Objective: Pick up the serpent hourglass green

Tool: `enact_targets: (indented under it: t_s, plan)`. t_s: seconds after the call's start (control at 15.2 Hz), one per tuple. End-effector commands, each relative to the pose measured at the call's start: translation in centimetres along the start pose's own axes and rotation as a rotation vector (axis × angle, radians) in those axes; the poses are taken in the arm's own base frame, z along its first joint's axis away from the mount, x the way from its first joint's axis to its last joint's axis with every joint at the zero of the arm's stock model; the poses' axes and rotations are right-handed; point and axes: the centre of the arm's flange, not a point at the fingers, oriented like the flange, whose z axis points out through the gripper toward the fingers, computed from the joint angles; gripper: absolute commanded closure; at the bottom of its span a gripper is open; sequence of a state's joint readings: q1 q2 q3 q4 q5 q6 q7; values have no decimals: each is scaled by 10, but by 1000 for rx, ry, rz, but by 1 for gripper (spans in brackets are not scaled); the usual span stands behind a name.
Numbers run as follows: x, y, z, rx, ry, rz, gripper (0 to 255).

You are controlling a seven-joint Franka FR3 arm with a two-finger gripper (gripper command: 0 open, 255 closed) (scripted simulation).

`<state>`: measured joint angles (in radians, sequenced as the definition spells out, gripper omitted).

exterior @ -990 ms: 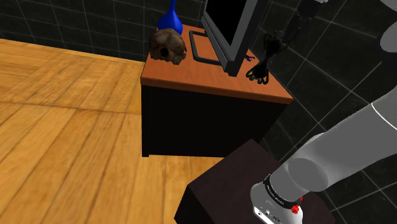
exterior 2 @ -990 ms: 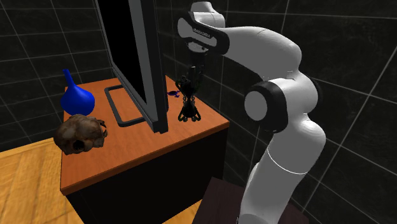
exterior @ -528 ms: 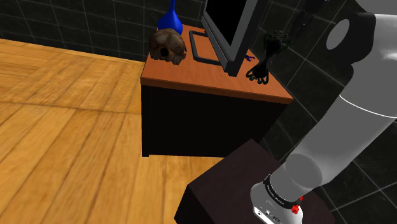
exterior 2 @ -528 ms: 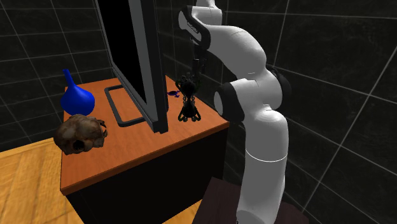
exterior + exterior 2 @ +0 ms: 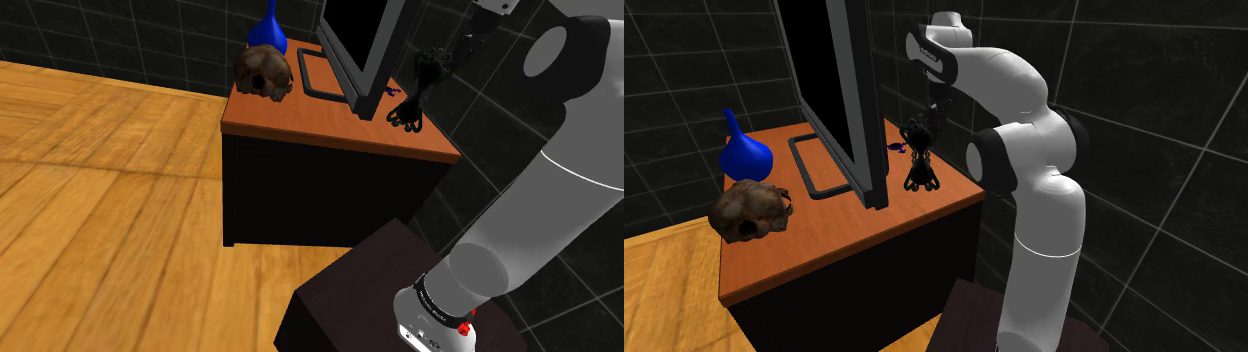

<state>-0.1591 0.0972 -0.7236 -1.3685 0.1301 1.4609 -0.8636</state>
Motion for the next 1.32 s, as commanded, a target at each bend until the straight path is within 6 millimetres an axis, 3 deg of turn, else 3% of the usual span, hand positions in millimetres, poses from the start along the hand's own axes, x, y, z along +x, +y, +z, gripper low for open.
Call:
enact_targets:
  t_s: [0.0, 0.53, 1.25]
  plan:
    - [0, 0, 1, 0, 0, 0, 255]
    - [0, 0, 1, 0, 0, 0, 255]
    - [4, -2, -57, 0, 0, 0, 255]
